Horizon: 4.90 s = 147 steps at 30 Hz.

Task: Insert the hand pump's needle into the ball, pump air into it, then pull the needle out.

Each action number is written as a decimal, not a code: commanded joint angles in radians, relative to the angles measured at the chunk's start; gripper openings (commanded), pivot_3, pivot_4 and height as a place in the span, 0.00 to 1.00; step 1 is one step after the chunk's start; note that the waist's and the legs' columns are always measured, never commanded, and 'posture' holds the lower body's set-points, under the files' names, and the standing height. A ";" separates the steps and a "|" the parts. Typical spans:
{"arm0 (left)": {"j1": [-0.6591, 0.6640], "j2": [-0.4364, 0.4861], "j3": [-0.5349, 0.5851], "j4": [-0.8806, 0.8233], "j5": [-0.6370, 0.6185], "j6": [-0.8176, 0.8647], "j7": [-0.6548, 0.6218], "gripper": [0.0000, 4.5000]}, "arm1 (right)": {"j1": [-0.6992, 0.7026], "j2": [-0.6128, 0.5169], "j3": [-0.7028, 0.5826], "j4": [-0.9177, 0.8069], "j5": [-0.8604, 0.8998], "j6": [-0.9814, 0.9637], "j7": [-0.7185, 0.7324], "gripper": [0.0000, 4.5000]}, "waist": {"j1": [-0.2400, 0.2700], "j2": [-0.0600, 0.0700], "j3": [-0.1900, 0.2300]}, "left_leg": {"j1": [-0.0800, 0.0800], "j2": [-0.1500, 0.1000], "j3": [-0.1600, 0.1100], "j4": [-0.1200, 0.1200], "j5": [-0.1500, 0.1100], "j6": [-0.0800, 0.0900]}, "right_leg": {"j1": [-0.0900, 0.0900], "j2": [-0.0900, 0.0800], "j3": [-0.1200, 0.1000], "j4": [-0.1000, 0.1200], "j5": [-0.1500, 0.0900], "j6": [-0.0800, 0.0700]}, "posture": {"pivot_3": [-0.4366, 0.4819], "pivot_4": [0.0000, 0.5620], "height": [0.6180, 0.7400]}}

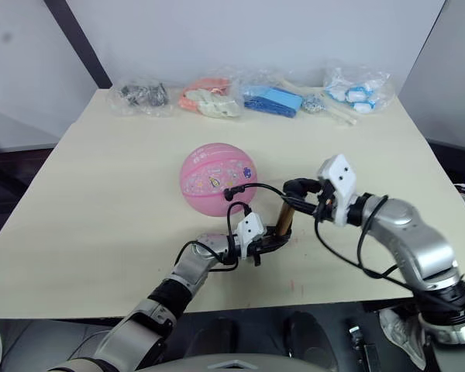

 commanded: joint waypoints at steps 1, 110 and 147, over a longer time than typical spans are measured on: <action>0.060 0.043 -0.009 0.116 0.049 0.072 0.005 0.25 | -0.119 -0.057 -0.166 -0.055 0.145 0.108 -0.008 0.36 | 0.001 0.005 0.005 | -0.002 0.000 0.000 0.000 0.000 0.000 | -0.002 0.000 0.000 0.000 0.000 0.000 | 0.48 0.27 1.00; 0.583 0.603 0.645 -0.933 -0.718 0.498 -0.430 1.00 | -0.546 -0.103 0.783 -0.103 -0.576 0.094 0.362 0.36 | 0.030 0.012 0.048 | -0.037 -0.003 -0.001 0.026 0.000 0.000 | -0.035 -0.004 0.000 0.020 0.004 -0.003 | 0.48 0.27 1.00; 0.251 0.707 0.668 -0.697 -0.671 0.559 -0.434 1.00 | 0.210 -0.156 -0.366 -0.537 0.016 0.062 0.224 1.00 | 0.027 0.012 0.049 | -0.041 -0.003 0.000 0.040 0.000 0.001 | -0.038 -0.001 0.002 0.032 0.009 -0.002 | 0.48 0.27 1.00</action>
